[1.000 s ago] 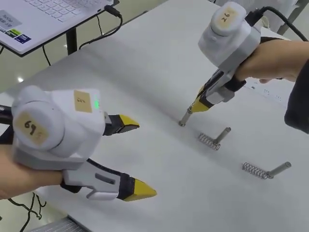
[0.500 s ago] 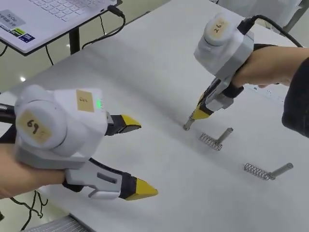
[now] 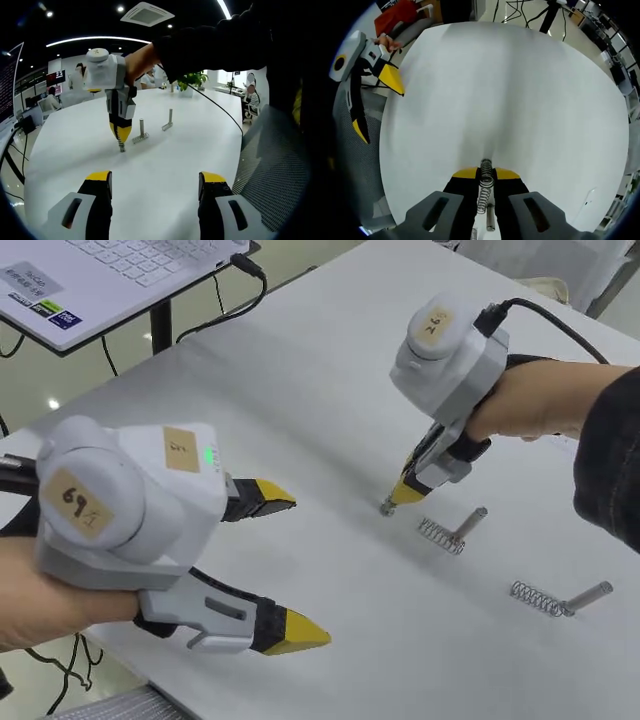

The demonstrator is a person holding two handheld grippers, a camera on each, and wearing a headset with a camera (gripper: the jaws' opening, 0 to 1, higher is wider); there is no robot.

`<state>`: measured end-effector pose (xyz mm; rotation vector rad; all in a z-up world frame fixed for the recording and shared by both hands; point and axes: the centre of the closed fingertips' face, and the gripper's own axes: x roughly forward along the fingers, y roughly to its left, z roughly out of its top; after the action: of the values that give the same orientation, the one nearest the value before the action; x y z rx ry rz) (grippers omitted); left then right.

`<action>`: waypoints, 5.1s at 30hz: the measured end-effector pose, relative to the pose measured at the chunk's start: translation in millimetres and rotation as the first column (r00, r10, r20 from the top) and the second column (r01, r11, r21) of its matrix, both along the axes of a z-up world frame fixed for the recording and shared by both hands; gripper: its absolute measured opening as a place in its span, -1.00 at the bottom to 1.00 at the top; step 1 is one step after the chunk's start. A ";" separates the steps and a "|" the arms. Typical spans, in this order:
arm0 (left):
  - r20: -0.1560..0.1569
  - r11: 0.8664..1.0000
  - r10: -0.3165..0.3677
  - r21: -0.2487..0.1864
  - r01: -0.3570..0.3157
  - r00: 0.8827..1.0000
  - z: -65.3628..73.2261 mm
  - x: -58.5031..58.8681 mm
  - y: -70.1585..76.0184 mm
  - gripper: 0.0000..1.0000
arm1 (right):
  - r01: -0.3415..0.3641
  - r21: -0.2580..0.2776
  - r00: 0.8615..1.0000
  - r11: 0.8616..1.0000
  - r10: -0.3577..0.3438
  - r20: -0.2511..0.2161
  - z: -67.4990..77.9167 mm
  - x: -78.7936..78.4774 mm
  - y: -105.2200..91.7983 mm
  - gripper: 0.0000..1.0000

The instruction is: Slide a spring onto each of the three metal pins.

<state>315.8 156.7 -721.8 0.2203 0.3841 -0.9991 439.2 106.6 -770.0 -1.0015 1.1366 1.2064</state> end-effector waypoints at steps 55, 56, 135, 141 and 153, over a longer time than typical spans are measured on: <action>0.011 1.000 -0.008 0.007 0.008 1.000 7.9 -0.7 -2.7 0.33 | 0.021 0.069 0.998 0.997 -0.026 0.065 17.1 6.0 3.7 -0.40; 0.010 1.000 -0.008 0.007 0.008 1.000 7.8 -0.6 -2.7 0.33 | 0.021 0.070 0.997 0.997 -0.026 0.069 18.3 6.1 2.8 -0.41; -0.008 0.999 -0.022 0.042 0.022 1.000 24.6 12.3 -27.4 0.31 | 0.230 0.764 0.778 0.604 -0.585 0.228 166.4 -86.3 -133.0 0.11; -0.007 0.999 -0.025 0.041 0.025 1.000 25.2 12.0 -30.5 0.31 | 0.258 0.774 0.759 0.579 -0.617 0.208 155.6 -97.1 -150.1 0.15; -0.008 0.998 -0.038 0.042 0.038 0.999 24.8 13.3 -36.8 0.31 | 0.351 0.786 0.701 0.510 -0.699 0.141 121.5 -121.2 -187.2 0.20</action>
<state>329.1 119.9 -696.9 0.2634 0.4090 -1.0299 318.1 -80.6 -648.5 -0.2170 0.4397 0.7046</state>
